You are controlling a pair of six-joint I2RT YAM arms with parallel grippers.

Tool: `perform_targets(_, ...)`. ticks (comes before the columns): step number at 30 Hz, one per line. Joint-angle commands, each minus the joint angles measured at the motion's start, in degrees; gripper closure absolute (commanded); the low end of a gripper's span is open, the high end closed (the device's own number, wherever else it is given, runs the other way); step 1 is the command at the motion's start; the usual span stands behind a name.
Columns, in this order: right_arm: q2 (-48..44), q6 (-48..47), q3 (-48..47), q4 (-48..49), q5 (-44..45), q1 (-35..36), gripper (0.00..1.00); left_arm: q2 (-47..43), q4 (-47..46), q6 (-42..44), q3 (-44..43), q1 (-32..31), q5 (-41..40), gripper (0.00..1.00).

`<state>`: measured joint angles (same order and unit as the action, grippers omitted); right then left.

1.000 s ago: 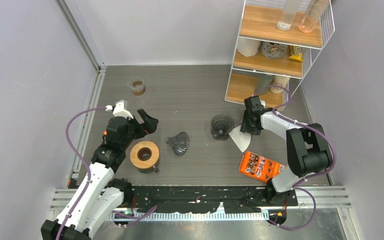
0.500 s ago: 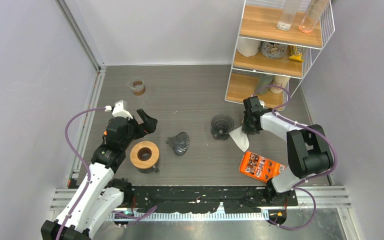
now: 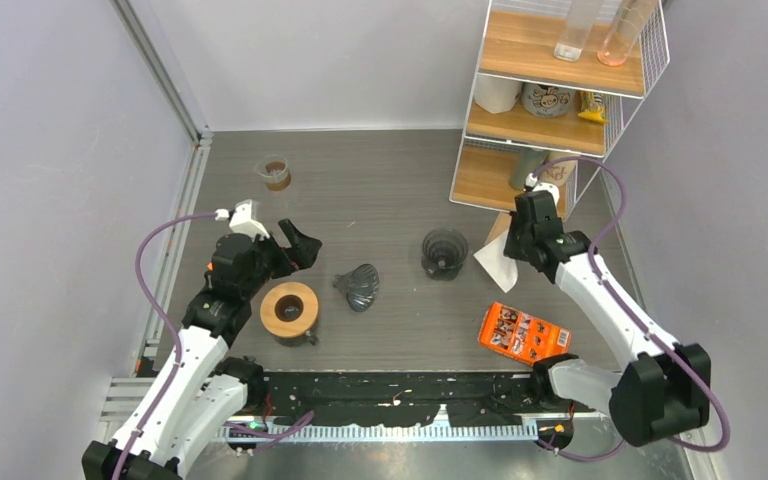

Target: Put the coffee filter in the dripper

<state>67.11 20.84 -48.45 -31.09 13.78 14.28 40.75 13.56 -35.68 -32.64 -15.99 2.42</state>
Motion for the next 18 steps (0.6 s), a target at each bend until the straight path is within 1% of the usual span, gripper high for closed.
perform_targets(1,-7.02,-3.69,-3.26,-2.28,-0.81,0.13,0.95,-0.40,-5.89,1.66,0.04,0.25,6.81,0.00)
perform_targets(5,-13.44,-7.85,-5.00,-0.66,-5.08,0.13,0.95,1.12,-12.28,0.53,-0.64,0.26,15.76,0.00)
perform_targets(8,-16.40,-8.80,-4.96,2.35,-5.63,0.11,0.94,6.17,-15.97,-0.66,-5.11,-1.05,24.35,0.00)
perform_targets(9,-17.32,-8.91,-5.02,3.89,-7.70,0.13,0.94,8.27,-16.19,-0.19,-7.13,-2.35,26.26,0.00)
perform_targets(10,-17.75,-9.03,-5.48,4.53,-9.42,0.17,0.94,10.63,-16.01,0.17,-9.35,-3.93,27.39,0.00)
perform_targets(11,-17.73,-8.92,-5.81,5.71,-14.01,0.24,0.94,13.03,-16.14,0.84,-11.67,-5.91,28.33,0.00)
perform_targets(13,-17.08,-8.47,-7.14,7.07,-19.16,1.52,0.93,17.86,-16.86,1.91,-15.90,-9.58,29.34,0.00)
perform_targets(18,-13.49,-9.35,-10.68,8.14,-17.47,11.16,0.93,29.79,-17.56,2.38,-25.76,-17.20,30.72,0.01)
